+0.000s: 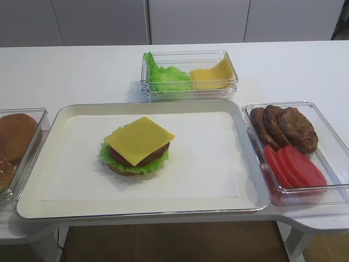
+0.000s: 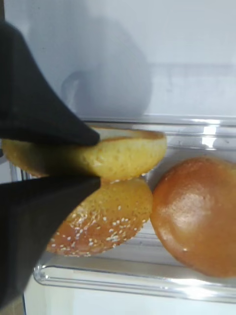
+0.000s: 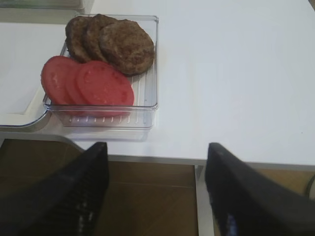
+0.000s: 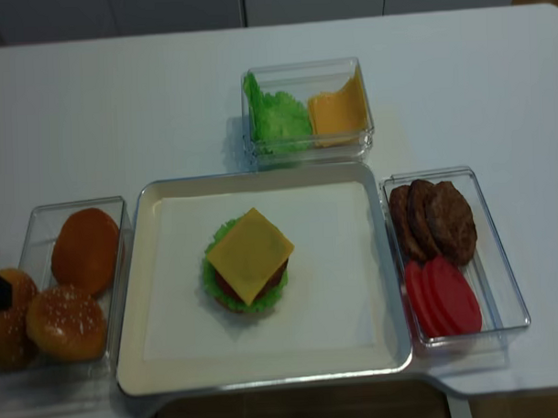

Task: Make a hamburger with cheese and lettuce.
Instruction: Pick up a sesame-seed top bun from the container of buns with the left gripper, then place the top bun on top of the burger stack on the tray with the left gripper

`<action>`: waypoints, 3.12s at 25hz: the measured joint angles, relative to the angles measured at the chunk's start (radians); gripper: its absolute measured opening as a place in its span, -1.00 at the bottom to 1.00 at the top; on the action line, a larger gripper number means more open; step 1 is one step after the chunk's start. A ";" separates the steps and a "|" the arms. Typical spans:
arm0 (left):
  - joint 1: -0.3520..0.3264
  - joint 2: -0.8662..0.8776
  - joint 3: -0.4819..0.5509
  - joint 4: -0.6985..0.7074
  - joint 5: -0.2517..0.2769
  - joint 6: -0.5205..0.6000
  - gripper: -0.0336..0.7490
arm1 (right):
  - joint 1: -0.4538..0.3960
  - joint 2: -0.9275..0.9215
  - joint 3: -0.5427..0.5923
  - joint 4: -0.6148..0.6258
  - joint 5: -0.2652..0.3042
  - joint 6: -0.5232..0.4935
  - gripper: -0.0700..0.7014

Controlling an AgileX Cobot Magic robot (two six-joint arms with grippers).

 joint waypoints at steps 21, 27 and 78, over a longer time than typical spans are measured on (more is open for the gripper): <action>0.000 -0.136 0.000 -0.311 -0.074 0.125 -0.60 | 0.000 0.000 0.000 0.000 0.000 0.000 0.39; 0.000 -0.138 -0.002 -0.531 -0.092 0.170 -0.60 | 0.000 0.000 0.000 0.000 0.000 -0.002 0.39; -0.670 0.167 -0.002 -0.970 -0.141 0.159 -0.63 | 0.000 0.000 0.000 0.000 0.000 0.000 0.39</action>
